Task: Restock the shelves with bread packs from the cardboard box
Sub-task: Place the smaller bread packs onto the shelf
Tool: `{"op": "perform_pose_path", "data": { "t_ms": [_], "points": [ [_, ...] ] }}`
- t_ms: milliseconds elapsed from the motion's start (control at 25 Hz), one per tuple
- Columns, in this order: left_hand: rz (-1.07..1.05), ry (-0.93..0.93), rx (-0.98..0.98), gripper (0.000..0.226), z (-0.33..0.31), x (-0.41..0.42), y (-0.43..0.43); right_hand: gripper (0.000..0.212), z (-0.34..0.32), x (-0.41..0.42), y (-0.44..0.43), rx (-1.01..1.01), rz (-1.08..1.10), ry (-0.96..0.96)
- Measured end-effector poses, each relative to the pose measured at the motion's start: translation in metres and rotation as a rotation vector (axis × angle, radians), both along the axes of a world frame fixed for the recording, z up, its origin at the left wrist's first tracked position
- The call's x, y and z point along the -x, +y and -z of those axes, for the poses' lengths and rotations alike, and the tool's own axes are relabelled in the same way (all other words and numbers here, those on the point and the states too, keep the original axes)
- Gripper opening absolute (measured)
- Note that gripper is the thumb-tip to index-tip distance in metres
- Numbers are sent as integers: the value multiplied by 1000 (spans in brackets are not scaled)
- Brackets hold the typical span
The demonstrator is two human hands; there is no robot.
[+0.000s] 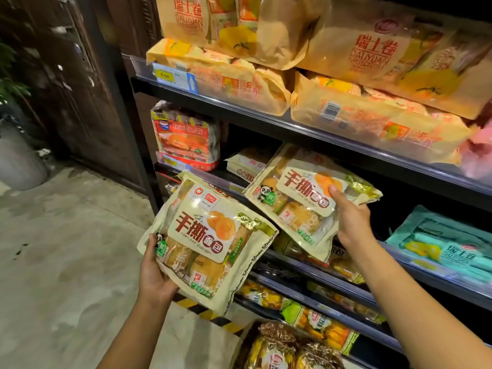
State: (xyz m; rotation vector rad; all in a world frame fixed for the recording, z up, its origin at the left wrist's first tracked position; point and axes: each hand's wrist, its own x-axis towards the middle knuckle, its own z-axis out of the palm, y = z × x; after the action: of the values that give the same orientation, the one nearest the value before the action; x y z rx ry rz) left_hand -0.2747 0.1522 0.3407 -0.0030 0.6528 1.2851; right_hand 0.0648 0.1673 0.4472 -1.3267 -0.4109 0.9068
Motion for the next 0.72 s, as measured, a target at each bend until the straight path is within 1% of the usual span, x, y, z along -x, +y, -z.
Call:
{"op": "perform_pose_path", "data": {
  "t_ms": [40,80,160,240,320,440,520,560,600,640,680,720],
  "points": [
    [2,-5,-2,51,2,-4,2,29,1,-12,5,2,13,6],
    [-2,-14,-1,50,4,-7,3,26,2,-25,13,23,24,4],
    [-3,-35,14,51,9,-18,7,9,2,-46,29,88,25,-2],
    [4,-48,26,50,15,-35,10,6,3,-61,47,131,-76,-36],
    [0,-58,29,49,22,-52,14,9,1,-65,63,211,-136,-164],
    [-20,-60,25,47,32,-70,12,20,6,-62,75,348,-134,-336],
    [-50,-69,25,46,39,-77,7,23,17,-53,81,380,-208,-448],
    [-72,-67,31,46,42,-80,4,21,17,-44,82,373,-249,-475],
    [-98,-63,38,48,45,-82,2,14,18,-36,84,325,-265,-486],
    [-121,-58,42,49,48,-82,0,22,19,-29,90,251,-239,-471],
    [-138,-48,35,50,49,-82,-1,42,16,-21,96,194,-221,-448],
    [-152,-37,22,49,49,-80,-2,52,13,-11,101,167,-245,-431]
  ]
}}
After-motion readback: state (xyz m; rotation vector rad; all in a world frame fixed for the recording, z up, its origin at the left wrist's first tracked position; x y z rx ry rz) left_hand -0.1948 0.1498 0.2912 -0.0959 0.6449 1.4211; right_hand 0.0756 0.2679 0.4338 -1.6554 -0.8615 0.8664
